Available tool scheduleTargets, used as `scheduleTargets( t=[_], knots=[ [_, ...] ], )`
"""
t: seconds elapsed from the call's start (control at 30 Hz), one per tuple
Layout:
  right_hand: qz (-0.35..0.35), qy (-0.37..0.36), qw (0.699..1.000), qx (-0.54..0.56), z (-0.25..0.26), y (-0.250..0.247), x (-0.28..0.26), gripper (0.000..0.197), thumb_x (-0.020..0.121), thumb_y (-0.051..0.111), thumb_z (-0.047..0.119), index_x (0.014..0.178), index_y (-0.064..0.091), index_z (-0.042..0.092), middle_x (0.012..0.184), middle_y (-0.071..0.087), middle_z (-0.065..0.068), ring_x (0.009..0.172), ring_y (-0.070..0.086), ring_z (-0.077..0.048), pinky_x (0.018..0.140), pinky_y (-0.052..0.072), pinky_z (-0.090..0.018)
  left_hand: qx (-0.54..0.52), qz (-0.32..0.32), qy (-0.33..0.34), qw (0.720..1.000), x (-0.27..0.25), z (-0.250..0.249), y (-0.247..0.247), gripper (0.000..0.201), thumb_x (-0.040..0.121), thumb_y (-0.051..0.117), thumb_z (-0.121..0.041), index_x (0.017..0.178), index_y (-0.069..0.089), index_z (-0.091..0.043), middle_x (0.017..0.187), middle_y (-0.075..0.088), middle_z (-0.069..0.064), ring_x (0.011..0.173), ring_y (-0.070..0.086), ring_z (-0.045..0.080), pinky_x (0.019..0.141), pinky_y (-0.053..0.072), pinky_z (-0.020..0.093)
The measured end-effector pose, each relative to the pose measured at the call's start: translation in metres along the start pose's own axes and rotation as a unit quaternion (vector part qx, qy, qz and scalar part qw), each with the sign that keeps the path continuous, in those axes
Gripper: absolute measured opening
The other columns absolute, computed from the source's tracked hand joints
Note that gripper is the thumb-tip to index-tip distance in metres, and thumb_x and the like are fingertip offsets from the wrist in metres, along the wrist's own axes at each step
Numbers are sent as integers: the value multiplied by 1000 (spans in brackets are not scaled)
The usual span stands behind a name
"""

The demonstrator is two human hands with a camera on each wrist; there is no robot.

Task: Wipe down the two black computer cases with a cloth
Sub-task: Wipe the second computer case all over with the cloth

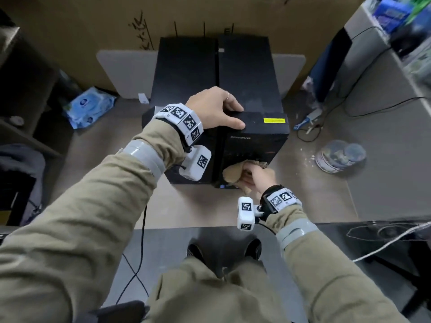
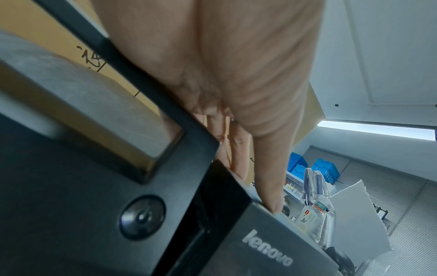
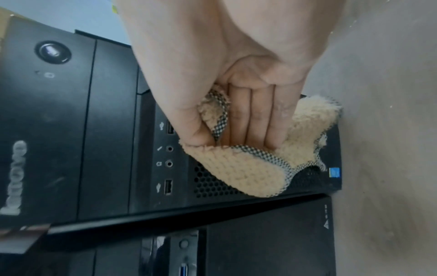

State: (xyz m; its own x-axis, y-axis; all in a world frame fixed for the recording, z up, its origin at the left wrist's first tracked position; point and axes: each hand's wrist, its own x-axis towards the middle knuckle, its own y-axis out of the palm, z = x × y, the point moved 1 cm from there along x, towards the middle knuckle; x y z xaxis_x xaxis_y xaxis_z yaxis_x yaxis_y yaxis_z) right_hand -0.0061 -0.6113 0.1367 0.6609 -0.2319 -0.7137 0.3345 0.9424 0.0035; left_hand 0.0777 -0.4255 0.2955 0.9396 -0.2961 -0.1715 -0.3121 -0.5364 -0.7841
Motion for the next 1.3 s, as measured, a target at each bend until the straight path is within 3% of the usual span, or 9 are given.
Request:
scheduleTargets(
  t=[0.33, 0.43, 0.67, 0.77, 0.93, 1.03, 1.13, 1.23, 1.3],
  knots=[
    [163, -46, 982, -86, -3, 50, -37, 14, 91, 63, 9, 98, 67, -4, 92, 72, -23, 79, 71, -31, 83, 59, -48, -47, -41, 1, 998, -33, 12, -6, 42, 78, 78, -47, 118, 70, -36, 117, 66, -20, 117, 55, 1, 105, 42, 25],
    [222, -60, 967, -109, 1, 73, -50, 10, 92, 65, 10, 92, 69, 1, 92, 74, -22, 79, 73, -28, 74, 62, -39, -78, -73, -3, 994, -51, 19, -10, 41, 80, 78, -41, 120, 70, -33, 123, 65, -17, 119, 56, 1, 106, 41, 25],
    [354, -58, 921, -152, -4, 122, -79, 19, 96, 59, 10, 109, 68, -1, 93, 72, -14, 82, 70, -24, 73, 60, -28, -182, -290, -95, 935, -119, 63, -10, 10, 75, 72, -34, 84, 73, -34, 91, 65, -7, 78, 58, 7, 82, 50, 30],
    [414, -73, 896, -143, -9, 140, -101, 7, 88, 60, 7, 94, 64, 9, 83, 67, -9, 73, 65, -18, 63, 54, -22, -231, -266, -175, 920, -152, 98, 0, 18, 73, 74, -39, 89, 74, -31, 93, 72, -2, 81, 60, 9, 89, 51, 39],
    [445, -118, 866, -195, -19, 183, -118, 18, 87, 52, 0, 95, 64, 12, 90, 60, -11, 84, 59, -19, 69, 51, -25, -334, -166, -254, 892, -201, 144, 16, 34, 91, 69, -39, 118, 69, -19, 112, 70, -3, 94, 61, 2, 81, 45, 10],
    [418, -140, 863, -249, -21, 213, -124, 17, 71, 54, 0, 66, 58, 15, 65, 56, 2, 65, 50, -15, 63, 41, -27, -414, -168, -260, 856, -209, 167, 8, 44, 89, 62, -54, 117, 70, -21, 106, 72, 5, 95, 62, 16, 98, 47, 35],
    [415, -148, 835, -331, -21, 247, -138, 21, 47, 45, 5, 45, 36, 24, 49, 32, 11, 55, 27, -15, 54, 20, -31, -386, -183, -224, 876, -210, 197, -11, 37, 99, 52, -22, 135, 60, -21, 114, 59, 4, 106, 51, 14, 96, 41, 19],
    [427, -188, 786, -406, -19, 281, -146, 41, 67, 47, -10, 40, 44, 21, 41, 38, 16, 45, 34, -7, 49, 27, -24, -318, -124, -187, 921, -213, 228, -33, 52, 90, 42, 15, 134, 59, -7, 135, 42, -1, 125, 40, 8, 84, 38, 2],
    [417, -219, 758, -452, -17, 300, -150, 42, 81, 42, -17, 58, 53, 17, 47, 50, 14, 44, 44, -2, 49, 37, -20, -322, -78, -165, 929, -215, 251, -44, 43, 90, 46, 16, 124, 62, -3, 124, 56, 5, 105, 55, 7, 78, 44, 6]
  ],
)
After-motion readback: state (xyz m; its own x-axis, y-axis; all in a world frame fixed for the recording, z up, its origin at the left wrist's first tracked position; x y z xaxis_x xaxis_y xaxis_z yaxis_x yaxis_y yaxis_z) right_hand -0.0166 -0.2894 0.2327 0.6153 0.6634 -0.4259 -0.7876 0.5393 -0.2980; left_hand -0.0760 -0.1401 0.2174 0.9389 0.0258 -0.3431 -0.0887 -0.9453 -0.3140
